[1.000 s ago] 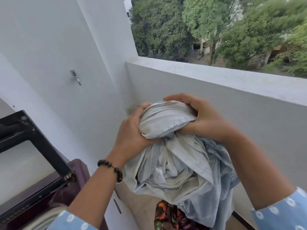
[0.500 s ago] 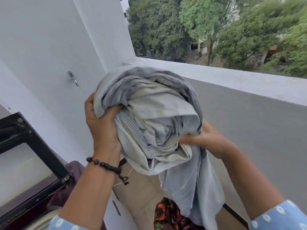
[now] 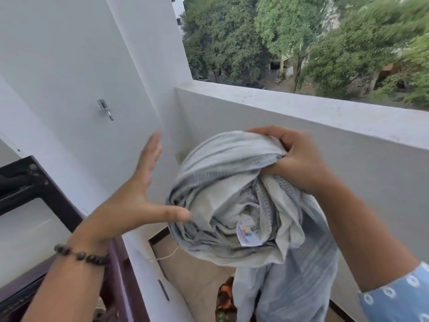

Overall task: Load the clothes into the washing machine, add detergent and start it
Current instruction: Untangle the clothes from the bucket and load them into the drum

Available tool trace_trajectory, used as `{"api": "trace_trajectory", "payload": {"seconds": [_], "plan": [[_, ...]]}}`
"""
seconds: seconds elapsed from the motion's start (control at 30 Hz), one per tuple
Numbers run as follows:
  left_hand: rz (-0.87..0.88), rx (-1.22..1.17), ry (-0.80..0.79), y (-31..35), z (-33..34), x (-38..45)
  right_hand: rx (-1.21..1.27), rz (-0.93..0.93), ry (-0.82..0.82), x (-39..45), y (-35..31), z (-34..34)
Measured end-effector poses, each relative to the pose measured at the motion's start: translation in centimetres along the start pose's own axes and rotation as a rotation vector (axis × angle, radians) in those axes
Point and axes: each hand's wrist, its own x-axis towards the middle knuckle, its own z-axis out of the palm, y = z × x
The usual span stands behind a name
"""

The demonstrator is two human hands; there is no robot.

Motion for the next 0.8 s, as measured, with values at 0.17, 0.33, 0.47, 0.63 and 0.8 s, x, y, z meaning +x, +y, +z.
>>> {"api": "trace_trajectory", "payload": {"seconds": [0.17, 0.33, 0.47, 0.63, 0.8], "plan": [[0.16, 0.326, 0.041, -0.2, 3.7, 2.3, -0.114, -0.025, -0.164, -0.4, -1.7, 2.8], [0.283, 0.016, 0.345, -1.5, 5.0, 2.3, -0.182, -0.018, -0.279, -0.9, -1.8, 2.8], [0.247, -0.164, 0.473, -1.0, 4.3, 2.5, -0.268, 0.047, -0.419, -1.5, -1.2, 1.1], [0.246, -0.267, 0.69, -1.1, 2.3, 2.7, -0.089, 0.181, -0.458, -1.8, 1.3, -1.3], [0.104, -0.724, 0.874, -1.4, 2.5, 3.3, 0.111, 0.151, -0.366, -2.7, 1.8, 0.8]]}}
